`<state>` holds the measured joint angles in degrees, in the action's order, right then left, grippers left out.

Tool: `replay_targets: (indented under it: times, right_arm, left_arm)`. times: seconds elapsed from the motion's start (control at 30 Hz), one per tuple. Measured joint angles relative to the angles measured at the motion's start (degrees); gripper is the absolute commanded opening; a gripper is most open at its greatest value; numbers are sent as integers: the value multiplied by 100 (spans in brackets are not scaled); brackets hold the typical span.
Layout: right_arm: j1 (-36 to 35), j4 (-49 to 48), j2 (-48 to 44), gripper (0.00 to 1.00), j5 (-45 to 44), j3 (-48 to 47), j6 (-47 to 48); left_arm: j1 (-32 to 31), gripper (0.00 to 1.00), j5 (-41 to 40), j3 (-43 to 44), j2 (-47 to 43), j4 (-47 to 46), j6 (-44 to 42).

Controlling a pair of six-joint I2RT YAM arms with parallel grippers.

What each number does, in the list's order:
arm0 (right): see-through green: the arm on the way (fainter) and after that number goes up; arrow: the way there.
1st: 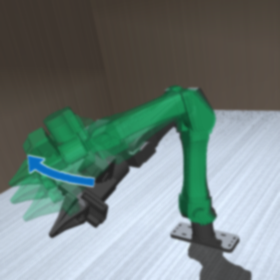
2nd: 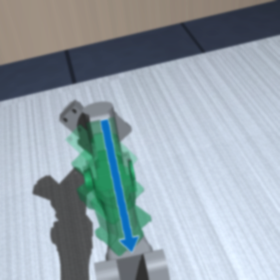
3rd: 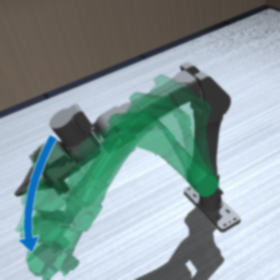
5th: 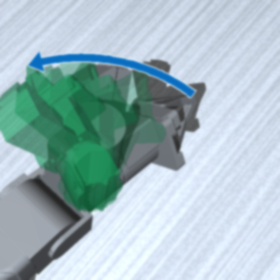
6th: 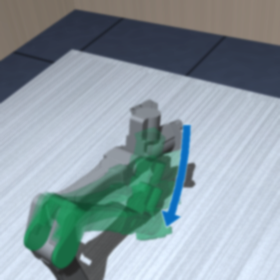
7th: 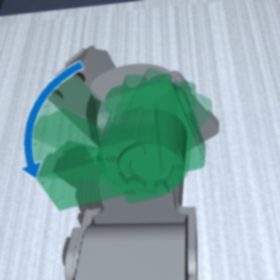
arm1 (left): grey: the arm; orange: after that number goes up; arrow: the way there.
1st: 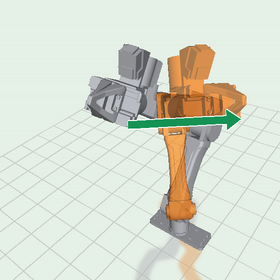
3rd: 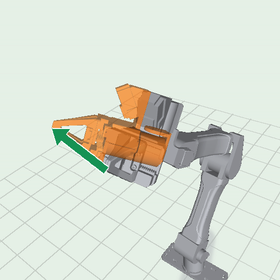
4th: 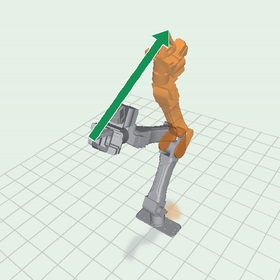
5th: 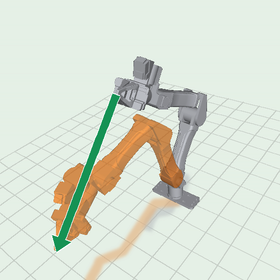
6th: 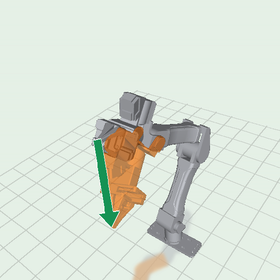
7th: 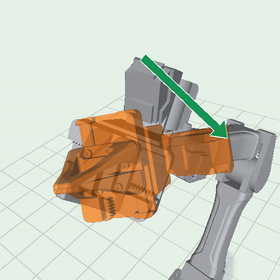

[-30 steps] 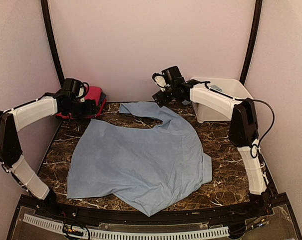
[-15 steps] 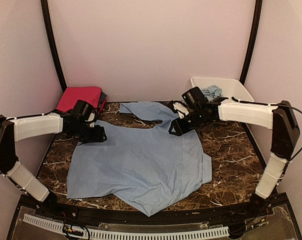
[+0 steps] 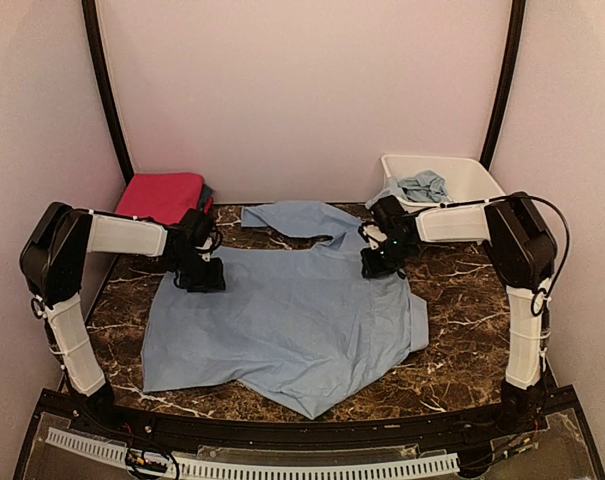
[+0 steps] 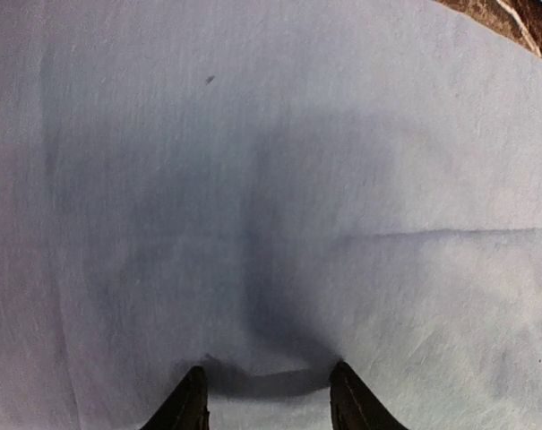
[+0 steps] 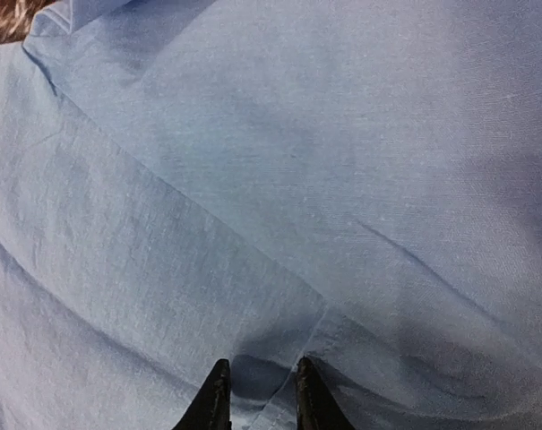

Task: Fold and stack the mixed laundry pile
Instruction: Flatten out the crumpled shirt at the center of the board, then adjust the flattened shirt at the center of the board.

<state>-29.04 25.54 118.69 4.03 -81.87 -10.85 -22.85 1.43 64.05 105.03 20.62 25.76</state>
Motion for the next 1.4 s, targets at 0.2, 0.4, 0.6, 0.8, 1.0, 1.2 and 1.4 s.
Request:
replay_targets:
  times: [0.2, 0.4, 0.6, 0.8, 1.0, 1.2, 1.4]
  right_arm:
    - [345, 236, 837, 29, -195, -1318, 184]
    - [428, 466, 623, 45, 9, -1578, 426]
    - [52, 382, -1543, 48, 758, -424, 446]
    - [-37, 63, -3289, 46, 1075, 973, 186]
    - [52, 168, -3571, 45, 970, 2389, -203]
    - [476, 140, -3812, 49, 802, 3158, -527]
    - [955, -55, -4017, 56, 634, 3493, -697]
  left_arm:
    - [160, 56, 28, 1268, 986, -127, -101]
    - [109, 64, -35, 1342, 758, -199, -590]
    - [-1482, 60, 44, -37, -1528, -595, -1143]
    - [-3563, 51, 326, -1292, -2610, -1434, -1810]
    - [-4647, 47, 160, -1414, -1375, -1563, -2481]
    - [-5036, 48, 44, -1213, -435, -1707, -2868]
    - [-5086, 51, -308, -1023, -210, -1976, -3101]
